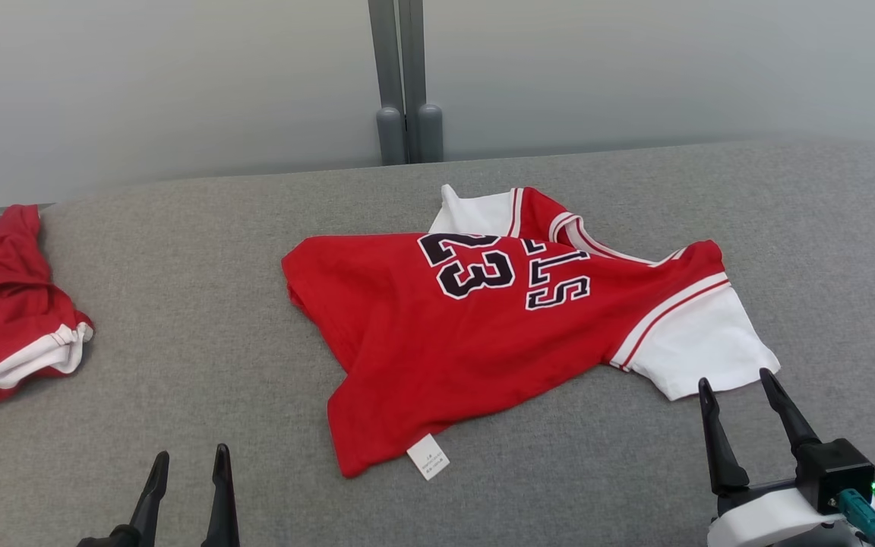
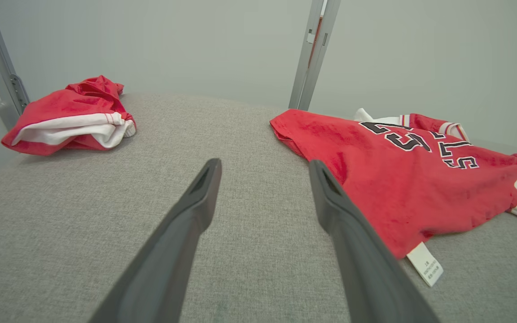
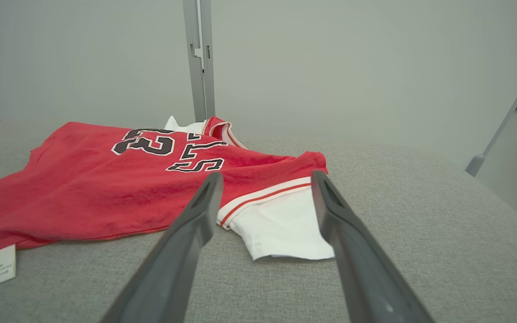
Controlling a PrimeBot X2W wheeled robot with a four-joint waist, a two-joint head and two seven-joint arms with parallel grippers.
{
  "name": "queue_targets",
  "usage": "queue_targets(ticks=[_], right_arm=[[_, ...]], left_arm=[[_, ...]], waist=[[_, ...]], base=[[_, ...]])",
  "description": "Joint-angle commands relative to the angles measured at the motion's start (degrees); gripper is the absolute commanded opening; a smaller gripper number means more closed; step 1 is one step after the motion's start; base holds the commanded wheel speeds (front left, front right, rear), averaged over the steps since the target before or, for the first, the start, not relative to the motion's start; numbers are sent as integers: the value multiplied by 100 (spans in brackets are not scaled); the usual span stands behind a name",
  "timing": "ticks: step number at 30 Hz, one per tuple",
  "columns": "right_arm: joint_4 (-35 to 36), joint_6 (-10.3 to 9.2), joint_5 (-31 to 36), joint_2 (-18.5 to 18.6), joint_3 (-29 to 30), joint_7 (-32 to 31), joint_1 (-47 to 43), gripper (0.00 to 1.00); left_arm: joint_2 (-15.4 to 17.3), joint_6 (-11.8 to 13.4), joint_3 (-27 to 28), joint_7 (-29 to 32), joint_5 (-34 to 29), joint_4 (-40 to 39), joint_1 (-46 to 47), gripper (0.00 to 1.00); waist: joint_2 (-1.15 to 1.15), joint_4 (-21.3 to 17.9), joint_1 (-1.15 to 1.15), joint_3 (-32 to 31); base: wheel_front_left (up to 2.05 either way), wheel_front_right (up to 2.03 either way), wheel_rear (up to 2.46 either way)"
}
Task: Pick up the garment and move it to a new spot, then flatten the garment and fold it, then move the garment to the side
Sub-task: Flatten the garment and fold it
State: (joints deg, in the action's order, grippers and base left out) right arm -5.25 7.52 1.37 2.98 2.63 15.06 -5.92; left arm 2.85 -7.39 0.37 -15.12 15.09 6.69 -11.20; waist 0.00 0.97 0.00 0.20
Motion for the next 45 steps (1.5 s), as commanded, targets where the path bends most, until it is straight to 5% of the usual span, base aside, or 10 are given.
queue_targets(ticks=[1,6,10,19,29,30,31,32,37,45], right_arm=[[34,-6,24,2,32,18,42,100],[-50,-6,-94,7,306,17,322,100],[-932,-6,-157,282,291,18,1053,100],[-3162,-7,50,1027,49,-1109,2677,100],[-4315,-6,-142,1016,-76,-1865,3048,100],[-4405,0,-257,957,-179,-1923,3028,46],[-4459,7,-403,893,-245,-1977,3025,11],[-4519,18,-560,848,-388,-2083,3001,0],[-3905,20,-1784,898,-694,-2109,2885,0],[-184,-3,-4129,1818,-586,-2805,2046,0]], left_arm=[[9,-15,18,-3,-11,-34,88,100],[8,-15,-119,-2,-17,-156,279,100],[7,-15,-580,3,171,509,616,100],[18,219,-1756,1190,1189,1611,1798,100],[17,389,-2286,1529,1623,1952,2034,100],[11,335,-2333,1612,1757,2004,2007,67],[3,291,-2389,1707,1870,2035,1988,0],[-7,231,-2454,1798,1991,2044,1963,0],[40,126,-2375,1789,2371,1643,1847,0],[624,186,-1972,2069,2790,-1070,1452,0]], waist=[[0,1,0,4],[0,-26,0,175],[0,-50,0,509],[0,132,0,1157],[0,183,0,1424],[0,174,0,1429],[0,159,0,1428],[0,140,0,1424],[0,49,0,1334],[0,-110,0,1376]], base=[[0,0,0],[0,0,0],[0,0,0],[0,0,0],[0,0,0],[0,0,0],[0,0,0],[0,0,0],[0,0,0],[0,0,0]])
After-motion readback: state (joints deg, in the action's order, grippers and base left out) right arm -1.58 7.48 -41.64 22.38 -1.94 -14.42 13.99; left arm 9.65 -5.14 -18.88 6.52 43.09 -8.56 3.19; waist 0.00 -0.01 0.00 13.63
